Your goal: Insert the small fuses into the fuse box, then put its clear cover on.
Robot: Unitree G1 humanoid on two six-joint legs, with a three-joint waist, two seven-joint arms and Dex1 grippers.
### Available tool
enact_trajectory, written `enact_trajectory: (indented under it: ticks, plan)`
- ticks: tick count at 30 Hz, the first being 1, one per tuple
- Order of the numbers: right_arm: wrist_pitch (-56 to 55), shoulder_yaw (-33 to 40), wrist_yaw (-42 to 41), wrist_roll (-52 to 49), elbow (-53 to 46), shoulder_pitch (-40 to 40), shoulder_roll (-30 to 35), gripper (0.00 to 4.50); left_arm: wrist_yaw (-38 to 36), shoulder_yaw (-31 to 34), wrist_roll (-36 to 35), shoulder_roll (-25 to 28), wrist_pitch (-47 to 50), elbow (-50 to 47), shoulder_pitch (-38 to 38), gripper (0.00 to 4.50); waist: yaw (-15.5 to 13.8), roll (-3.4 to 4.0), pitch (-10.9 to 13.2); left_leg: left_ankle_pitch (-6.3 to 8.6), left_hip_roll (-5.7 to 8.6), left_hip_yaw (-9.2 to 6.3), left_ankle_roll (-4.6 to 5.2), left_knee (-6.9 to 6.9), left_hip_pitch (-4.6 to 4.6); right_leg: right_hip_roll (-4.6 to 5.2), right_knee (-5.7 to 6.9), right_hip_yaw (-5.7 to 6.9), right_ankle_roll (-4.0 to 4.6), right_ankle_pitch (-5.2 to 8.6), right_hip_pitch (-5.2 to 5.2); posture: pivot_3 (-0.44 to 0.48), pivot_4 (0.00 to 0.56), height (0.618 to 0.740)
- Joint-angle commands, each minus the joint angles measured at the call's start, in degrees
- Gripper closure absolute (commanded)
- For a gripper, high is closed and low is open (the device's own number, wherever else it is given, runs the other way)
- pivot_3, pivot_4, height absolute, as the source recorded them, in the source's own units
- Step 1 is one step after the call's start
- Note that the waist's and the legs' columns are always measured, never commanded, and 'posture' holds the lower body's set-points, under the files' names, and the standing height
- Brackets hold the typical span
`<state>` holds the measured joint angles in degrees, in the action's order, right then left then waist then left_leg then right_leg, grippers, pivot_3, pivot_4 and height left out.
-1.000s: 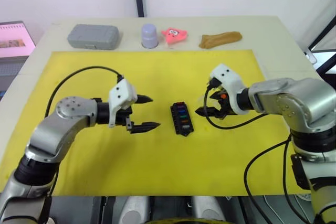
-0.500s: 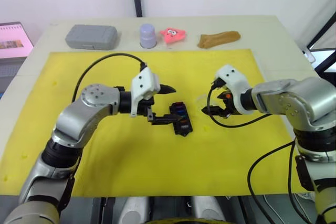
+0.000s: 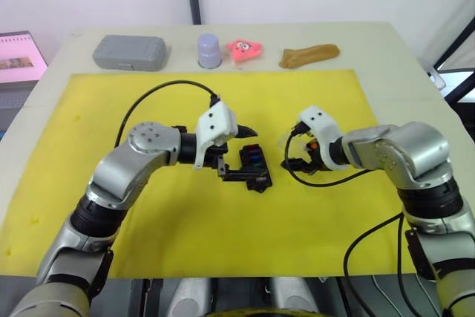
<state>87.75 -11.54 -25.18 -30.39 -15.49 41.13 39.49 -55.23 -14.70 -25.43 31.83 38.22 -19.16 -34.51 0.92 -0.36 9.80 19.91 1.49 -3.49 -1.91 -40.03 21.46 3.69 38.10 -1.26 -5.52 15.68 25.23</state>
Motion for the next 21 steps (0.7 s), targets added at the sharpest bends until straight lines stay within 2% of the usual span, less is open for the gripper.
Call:
enact_trajectory:
  ticks: [1,5,8,11,14,21]
  plan:
    - [-2.2,-1.6,-0.2,1.7,-0.1,0.3,0.5,0.85,1.0,0.2,0.3,0.4,0.7,-2.6,0.0,0.00,0.0,0.00,0.0,0.00,0.00,0.00,0.00,0.00,-0.01,0.00,0.00,0.00,0.00,0.00,-0.01,0.000,0.150,0.740]
    - [-3.0,-2.2,-0.9,2.6,-0.5,1.0,0.9,2.72,4.9,-1.0,0.6,-0.6,3.9,-5.8,2.3,0.00,0.1,0.00,0.0,0.00,0.00,0.00,0.00,0.00,-0.02,0.00,0.00,-0.01,0.00,0.00,0.00,0.000,0.150,0.740]
    - [-2.8,-2.0,-1.2,3.0,-0.9,1.3,0.9,2.80,7.5,-1.2,0.9,-1.3,5.8,-7.6,4.2,0.00,0.0,0.00,0.0,0.00,-0.01,-0.01,0.00,0.00,-0.01,0.00,0.01,-0.01,0.00,0.00,0.00,0.000,0.150,0.740]
    - [-2.4,-1.0,-1.4,3.0,-2.0,2.5,1.0,2.80,11.9,-2.1,3.3,-1.0,6.9,-10.2,9.0,0.00,0.2,0.00,0.0,0.00,-0.01,0.00,0.00,0.01,-0.02,0.00,0.01,-0.03,0.00,0.00,0.00,0.000,0.150,0.740]
    - [-2.5,0.1,-1.3,3.1,-2.1,3.8,0.7,2.80,15.2,-2.2,2.8,-1.8,9.2,-14.2,13.1,0.00,0.2,0.00,0.0,0.00,-0.03,0.00,0.00,0.03,-0.02,-0.01,0.01,-0.05,0.00,0.00,0.03,0.000,0.150,0.740]
    - [-2.9,0.7,-1.5,3.5,-1.1,7.3,0.8,2.80,22.8,-3.4,5.5,-4.7,11.2,-16.7,16.5,0.00,-0.3,0.00,0.0,0.00,0.03,0.00,0.00,0.00,0.00,0.07,-0.04,-0.04,0.00,0.00,-0.03,0.000,0.150,0.740]
